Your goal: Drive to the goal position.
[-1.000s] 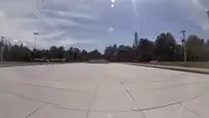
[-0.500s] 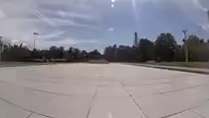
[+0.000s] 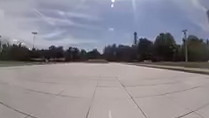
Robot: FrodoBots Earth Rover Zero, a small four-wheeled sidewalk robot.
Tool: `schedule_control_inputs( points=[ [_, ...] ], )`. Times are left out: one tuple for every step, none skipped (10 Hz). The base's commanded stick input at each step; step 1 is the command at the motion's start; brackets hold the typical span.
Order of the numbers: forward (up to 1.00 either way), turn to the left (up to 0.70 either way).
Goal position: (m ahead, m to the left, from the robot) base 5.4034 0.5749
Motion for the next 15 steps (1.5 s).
schedule_control_inputs(
  points=[
    [0.5, 0.0],
    [0.5, 0.0],
    [0.5, 0.0],
    [0.5, 0.0],
    [0.5, 0.0],
    [0.5, 0.0],
    [0.5, 0.0],
    [0.5, 0.0],
    [0.5, 0.0],
    [0.5, 0.0],
    [0.5, 0.0],
    [0.5, 0.0],
    [0.5, 0.0],
    [0.5, 0.0],
    [0.5, 0.0]
  ],
)
